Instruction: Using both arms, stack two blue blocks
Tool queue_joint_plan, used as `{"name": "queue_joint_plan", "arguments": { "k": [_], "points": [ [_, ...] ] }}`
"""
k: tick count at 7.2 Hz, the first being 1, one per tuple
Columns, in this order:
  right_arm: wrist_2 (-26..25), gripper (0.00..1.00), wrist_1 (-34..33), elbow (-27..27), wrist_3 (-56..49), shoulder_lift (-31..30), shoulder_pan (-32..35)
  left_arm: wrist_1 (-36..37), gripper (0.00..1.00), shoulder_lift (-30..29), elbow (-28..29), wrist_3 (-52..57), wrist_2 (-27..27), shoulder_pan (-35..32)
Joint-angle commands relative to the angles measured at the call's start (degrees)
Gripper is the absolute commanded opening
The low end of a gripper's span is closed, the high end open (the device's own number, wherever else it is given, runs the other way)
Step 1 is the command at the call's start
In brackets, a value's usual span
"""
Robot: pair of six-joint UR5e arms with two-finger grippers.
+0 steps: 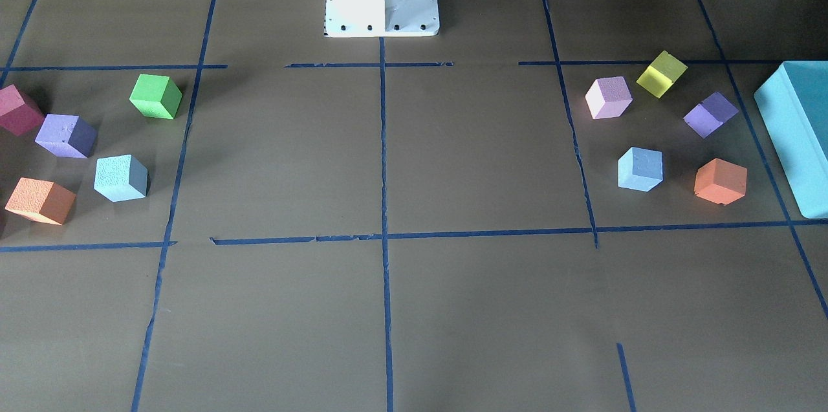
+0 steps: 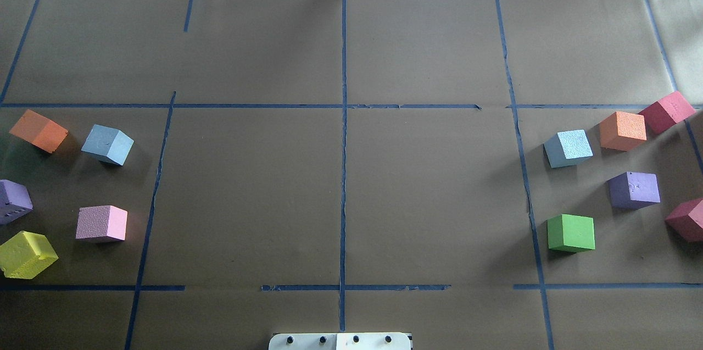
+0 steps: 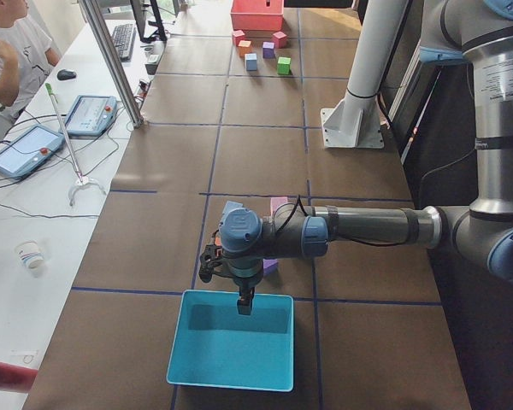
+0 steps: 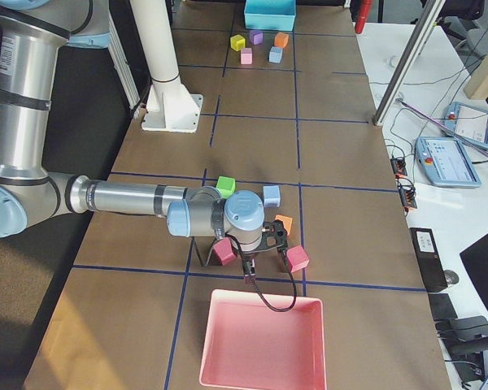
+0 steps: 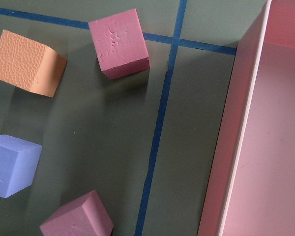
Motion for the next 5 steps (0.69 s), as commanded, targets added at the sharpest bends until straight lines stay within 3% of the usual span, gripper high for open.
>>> {"name": "queue_joint_plan", "arguments": {
  "k": [1, 3, 5],
  "points": [
    [0.3, 1.0, 0.3, 0.4, -0.3, 0.2, 0.0, 0.0, 1.0, 0.0, -0.3, 0.0, -0.1, 0.1],
    [3.9, 1.0, 0.4, 2.4, 2.4, 3.2, -2.1, 0.1, 1.0, 0.1, -0.4, 0.0, -0.2, 0.1],
    [4.8, 1.0, 0.4, 4.6, 5.7, 9.0, -8.2, 0.1, 1.0, 0.1, -0.4, 0.0, -0.3, 0.1]
  ]
}}
